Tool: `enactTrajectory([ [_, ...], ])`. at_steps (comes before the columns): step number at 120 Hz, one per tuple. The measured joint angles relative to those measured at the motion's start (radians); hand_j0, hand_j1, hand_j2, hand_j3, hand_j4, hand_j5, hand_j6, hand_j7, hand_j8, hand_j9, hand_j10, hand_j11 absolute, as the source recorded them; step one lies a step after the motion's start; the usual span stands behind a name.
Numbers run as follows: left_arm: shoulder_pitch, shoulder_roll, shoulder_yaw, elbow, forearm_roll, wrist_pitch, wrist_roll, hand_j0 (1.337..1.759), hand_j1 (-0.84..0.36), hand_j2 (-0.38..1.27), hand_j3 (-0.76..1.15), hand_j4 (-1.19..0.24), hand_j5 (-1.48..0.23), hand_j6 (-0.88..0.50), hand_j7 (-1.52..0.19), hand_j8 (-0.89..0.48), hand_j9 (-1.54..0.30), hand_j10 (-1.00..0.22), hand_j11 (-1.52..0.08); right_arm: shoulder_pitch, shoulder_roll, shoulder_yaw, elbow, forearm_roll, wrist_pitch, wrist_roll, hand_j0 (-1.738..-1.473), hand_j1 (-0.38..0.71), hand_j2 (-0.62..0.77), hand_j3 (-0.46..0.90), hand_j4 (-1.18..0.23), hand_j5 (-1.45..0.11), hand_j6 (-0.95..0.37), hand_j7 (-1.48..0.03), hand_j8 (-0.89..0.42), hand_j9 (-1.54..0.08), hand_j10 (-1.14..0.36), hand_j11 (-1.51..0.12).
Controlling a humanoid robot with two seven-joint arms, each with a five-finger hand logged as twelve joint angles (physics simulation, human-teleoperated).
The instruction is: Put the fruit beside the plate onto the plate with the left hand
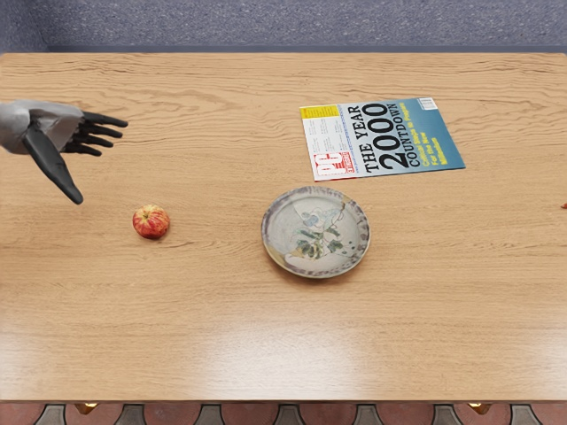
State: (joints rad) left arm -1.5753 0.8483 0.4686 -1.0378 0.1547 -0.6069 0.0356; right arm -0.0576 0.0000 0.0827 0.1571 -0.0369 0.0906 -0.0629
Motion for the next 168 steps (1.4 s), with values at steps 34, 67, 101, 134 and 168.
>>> enactTrajectory([
  [34, 0.021, -0.001, 0.002, -0.005, 0.018, 0.086, 0.029, 1.658, 0.33, 0.0, 0.0, -0.02, -0.02, -0.02, -0.02, -0.02, -0.02, -0.02, -0.02, -0.003, 0.0, 0.0, -0.001, 0.001, 0.0, 0.0, -1.658, -0.35, 0.0, 0.0, 0.0, 0.0, 0.0, 0.0, 0.0, 0.0, 0.0, 0.0],
  [67, 0.041, -0.08, 0.035, -0.167, 0.079, 0.461, 0.076, 1.658, 0.32, 0.01, 0.0, -0.03, -0.03, -0.03, -0.03, -0.03, -0.03, -0.03, -0.03, -0.004, 0.0, 0.0, -0.001, 0.002, 0.0, 0.0, -1.658, -0.35, 0.0, 0.0, 0.0, 0.0, 0.0, 0.0, 0.0, 0.0, 0.0, 0.0],
  [101, -0.028, -0.162, 0.169, -0.418, 0.007, 0.881, 0.022, 1.658, 0.31, 0.01, 0.0, -0.04, -0.04, -0.04, -0.04, -0.04, -0.04, -0.04, -0.04, -0.004, 0.0, 0.0, -0.001, 0.002, 0.0, 0.0, -1.658, -0.35, 0.0, 0.0, 0.0, 0.0, 0.0, 0.0, 0.0, 0.0, 0.0, 0.0],
  [134, -0.014, -0.223, 0.218, -0.455, -0.057, 0.949, 0.01, 1.658, 0.31, 0.01, 0.0, -0.03, -0.04, -0.04, -0.04, -0.04, -0.04, -0.03, -0.04, -0.004, 0.0, 0.0, -0.001, 0.002, 0.0, 0.0, -1.658, -0.35, 0.0, 0.0, 0.0, 0.0, 0.0, 0.0, 0.0, 0.0, 0.0, 0.0],
  [168, -0.011, -0.299, 0.263, -0.458, -0.078, 1.15, 0.01, 1.658, 0.26, 0.02, 0.0, -0.08, -0.1, -0.08, -0.1, -0.08, -0.1, -0.08, -0.1, -0.004, 0.0, 0.0, -0.001, 0.002, 0.0, 0.0, -1.658, -0.35, 0.0, 0.0, 0.0, 0.0, 0.0, 0.0, 0.0, 0.0, 0.0, 0.0],
])
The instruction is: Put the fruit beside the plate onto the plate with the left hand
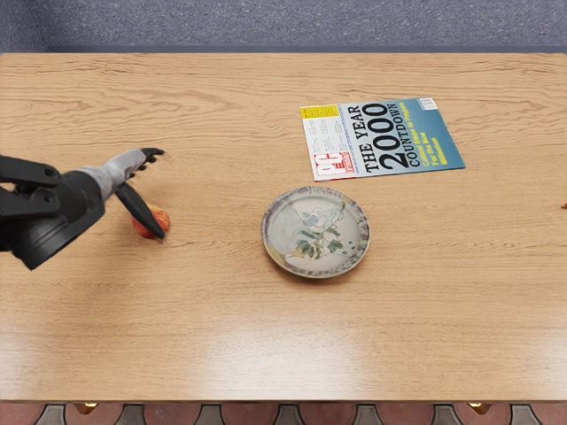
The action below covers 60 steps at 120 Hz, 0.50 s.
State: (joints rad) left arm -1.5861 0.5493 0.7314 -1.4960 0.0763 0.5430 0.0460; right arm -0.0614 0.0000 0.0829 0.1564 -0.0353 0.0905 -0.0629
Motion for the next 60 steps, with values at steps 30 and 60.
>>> enactTrajectory([
  [30, 0.039, -0.04, 0.012, -0.015, -0.001, 0.062, 0.001, 1.658, 0.23, 0.02, 0.0, -0.1, -0.12, -0.1, -0.12, -0.1, -0.12, -0.1, -0.12, 0.0, 0.0, 0.0, 0.0, 0.0, 0.0, 0.0, -1.658, -0.35, 0.0, 0.0, 0.0, 0.0, 0.0, 0.0, 0.0, 0.0, 0.0, 0.0],
  [60, 0.039, -0.037, 0.036, -0.018, -0.002, 0.067, 0.008, 1.658, 0.14, 0.04, 0.0, -0.18, -0.23, -0.18, -0.23, -0.18, -0.23, -0.18, -0.23, 0.0, 0.0, 0.0, 0.0, 0.0, 0.0, 0.0, -1.658, -0.35, 0.0, 0.0, 0.0, 0.0, 0.0, 0.0, 0.0, 0.0, 0.0, 0.0],
])
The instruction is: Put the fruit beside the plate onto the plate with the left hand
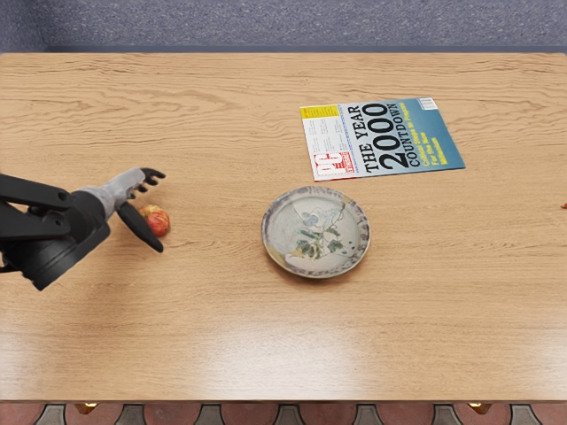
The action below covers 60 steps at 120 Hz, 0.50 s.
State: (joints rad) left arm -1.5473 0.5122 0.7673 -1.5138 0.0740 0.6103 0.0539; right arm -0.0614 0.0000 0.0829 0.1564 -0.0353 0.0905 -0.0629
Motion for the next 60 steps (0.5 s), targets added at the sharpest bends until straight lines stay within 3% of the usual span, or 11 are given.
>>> enactTrajectory([
  [24, -0.013, 0.002, 0.02, 0.0, -0.002, 0.0, 0.006, 1.658, -0.02, 0.06, 0.0, -0.31, -0.4, -0.31, -0.4, -0.31, -0.4, -0.31, -0.4, 0.0, 0.0, 0.0, 0.0, 0.0, 0.0, 0.0, -1.658, -0.35, 0.0, 0.0, 0.0, 0.0, 0.0, 0.0, 0.0, 0.0, 0.0, 0.0],
  [60, -0.022, -0.024, 0.024, -0.006, -0.002, 0.001, 0.009, 1.658, -0.11, 0.08, 0.0, -0.39, -0.5, -0.39, -0.5, -0.39, -0.5, -0.39, -0.5, 0.0, 0.0, 0.0, 0.0, 0.0, 0.0, 0.0, -1.658, -0.35, 0.0, 0.0, 0.0, 0.0, 0.0, 0.0, 0.0, 0.0, 0.0, 0.0],
])
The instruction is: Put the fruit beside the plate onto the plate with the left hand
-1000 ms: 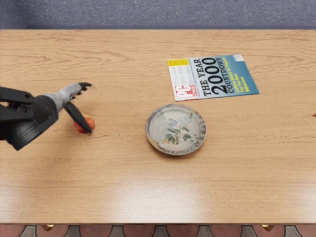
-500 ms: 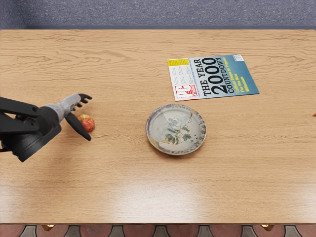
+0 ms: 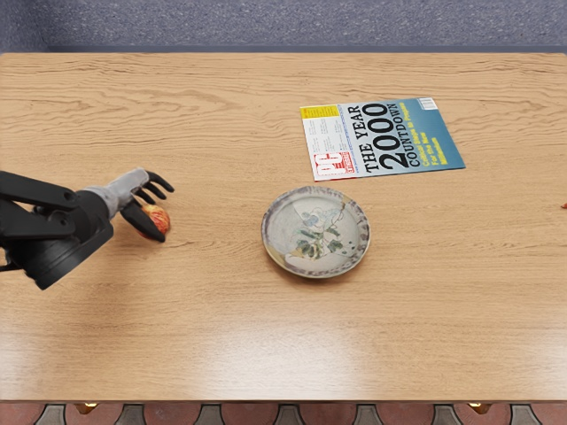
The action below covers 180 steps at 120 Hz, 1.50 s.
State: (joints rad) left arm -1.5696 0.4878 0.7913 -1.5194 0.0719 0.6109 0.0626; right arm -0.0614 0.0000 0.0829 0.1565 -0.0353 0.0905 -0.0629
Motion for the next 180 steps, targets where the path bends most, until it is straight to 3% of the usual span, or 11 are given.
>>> enactTrajectory([
  [26, -0.004, 0.001, 0.014, -0.01, 0.0, -0.001, 0.008, 1.657, -0.2, 0.05, 0.0, -0.48, -0.63, -0.48, -0.63, -0.48, -0.63, -0.48, -0.63, 0.0, 0.0, 0.0, 0.0, 0.0, 0.0, 0.0, -1.658, -0.35, 0.0, 0.0, 0.0, 0.0, 0.0, 0.0, 0.0, 0.0, 0.0, 0.0],
  [37, -0.006, 0.004, 0.021, -0.015, 0.002, -0.001, 0.008, 1.655, -0.22, 0.02, 0.0, -0.52, -0.69, -0.52, -0.69, -0.44, -0.7, -0.51, -0.7, 0.0, 0.0, 0.0, 0.0, 0.0, 0.0, 0.0, -1.658, -0.35, 0.0, 0.0, 0.0, 0.0, 0.0, 0.0, 0.0, 0.0, 0.0, 0.0],
  [67, -0.021, 0.005, 0.028, -0.022, 0.0, -0.002, 0.01, 1.652, -0.25, 0.09, 0.0, -0.6, -0.86, -0.44, -0.86, -0.34, -0.84, -0.51, -0.85, 0.0, 0.0, 0.0, 0.0, 0.0, 0.0, 0.0, -1.658, -0.35, 0.0, 0.0, 0.0, 0.0, 0.0, 0.0, 0.0, 0.0, 0.0, 0.0],
  [94, -0.056, -0.011, 0.028, -0.02, 0.001, -0.003, 0.01, 1.649, -0.23, 0.02, 0.0, -0.64, -0.94, -0.41, -0.92, -0.33, -0.9, -0.5, -0.92, 0.0, 0.0, 0.0, 0.0, 0.0, 0.0, 0.0, -1.658, -0.35, 0.0, 0.0, 0.0, 0.0, 0.0, 0.0, 0.0, 0.0, 0.0, 0.0],
  [180, -0.205, -0.26, -0.006, -0.003, -0.076, -0.005, 0.005, 1.65, -0.25, 0.09, 0.0, -0.63, -1.01, -0.38, -0.96, -0.3, -0.95, -0.48, -0.96, 0.0, 0.0, 0.0, 0.0, 0.0, 0.0, 0.0, -1.658, -0.35, 0.0, 0.0, 0.0, 0.0, 0.0, 0.0, 0.0, 0.0, 0.0, 0.0],
])
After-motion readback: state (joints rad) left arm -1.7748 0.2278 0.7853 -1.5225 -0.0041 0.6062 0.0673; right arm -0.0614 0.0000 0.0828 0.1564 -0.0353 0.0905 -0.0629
